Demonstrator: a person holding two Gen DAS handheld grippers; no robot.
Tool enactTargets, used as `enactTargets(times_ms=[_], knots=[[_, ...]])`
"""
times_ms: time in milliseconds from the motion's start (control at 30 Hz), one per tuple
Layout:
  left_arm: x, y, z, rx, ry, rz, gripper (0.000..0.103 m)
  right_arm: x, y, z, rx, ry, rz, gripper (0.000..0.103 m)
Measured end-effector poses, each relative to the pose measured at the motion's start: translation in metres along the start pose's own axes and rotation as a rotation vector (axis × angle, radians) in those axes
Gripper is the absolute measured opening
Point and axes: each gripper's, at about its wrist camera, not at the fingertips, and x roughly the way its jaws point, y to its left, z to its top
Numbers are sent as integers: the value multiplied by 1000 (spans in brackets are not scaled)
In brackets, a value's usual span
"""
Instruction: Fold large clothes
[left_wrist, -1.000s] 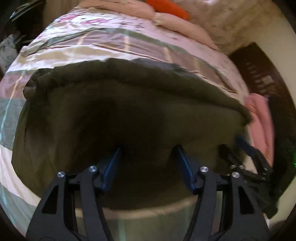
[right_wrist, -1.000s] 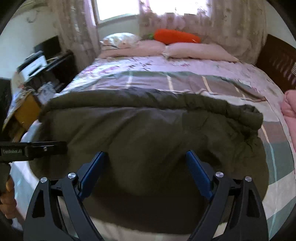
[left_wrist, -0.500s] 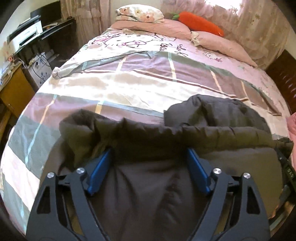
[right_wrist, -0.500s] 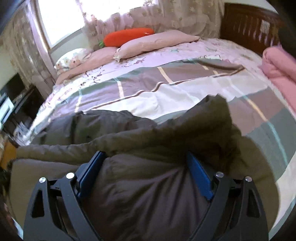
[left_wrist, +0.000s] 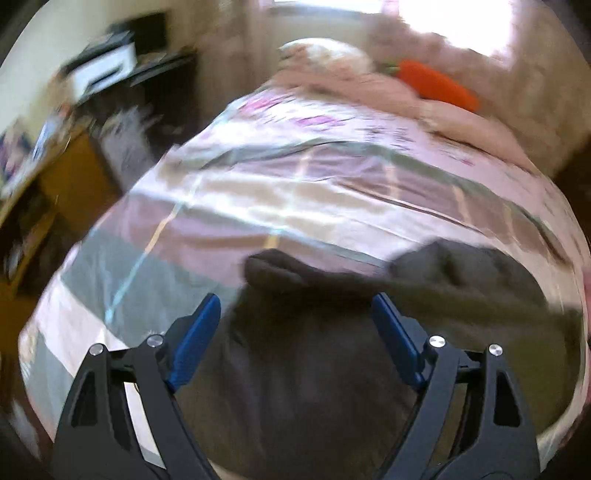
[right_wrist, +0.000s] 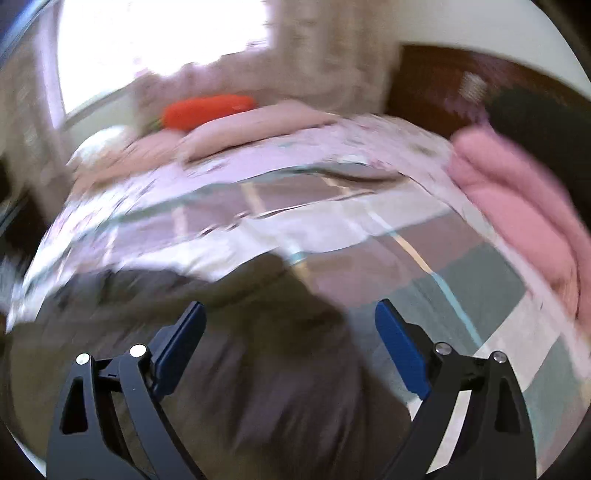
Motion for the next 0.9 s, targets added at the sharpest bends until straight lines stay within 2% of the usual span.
enactTargets(times_ms=[100, 167, 233, 300, 333, 400, 467, 533, 567, 633, 767, 833, 900], knots=[[-20, -18, -18, 45, 37, -74, 86, -28, 29, -25, -76, 56, 55, 93], [-16, -26, -33, 72, 99, -129, 87, -37, 41, -45, -105, 108, 105, 93], [-1, -26, -49, 125, 162, -89, 87, -38, 44, -64, -135, 166, 121, 93], [16, -12, -57, 142, 194, -10, 87, -29, 31, -75, -131, 204, 73, 93], [29, 5, -60, 132, 219, 44, 87, -19, 18, -79, -128, 232, 22, 93], [41, 36, -63, 56, 254, 57, 90, 1, -16, -84, -92, 298, -103, 93], [41, 70, -63, -41, 264, 80, 90, 15, -59, -89, 10, 357, -191, 93], [31, 87, -60, -59, 229, 137, 90, 16, -101, -94, 166, 383, -186, 93], [19, 93, -59, -46, 194, 173, 90, 10, -114, -95, 221, 375, -175, 93], [2, 96, -59, -30, 156, 188, 90, -8, -115, -93, 217, 313, -171, 93], [-32, 80, -76, 61, 75, 144, 94, -53, -77, -79, 59, 103, -36, 93], [-31, 61, -92, 163, 68, 142, 94, -53, -59, -74, -21, 71, -16, 93], [-16, 49, -95, 238, 81, 163, 94, -42, -52, -73, -52, 98, 0, 93]])
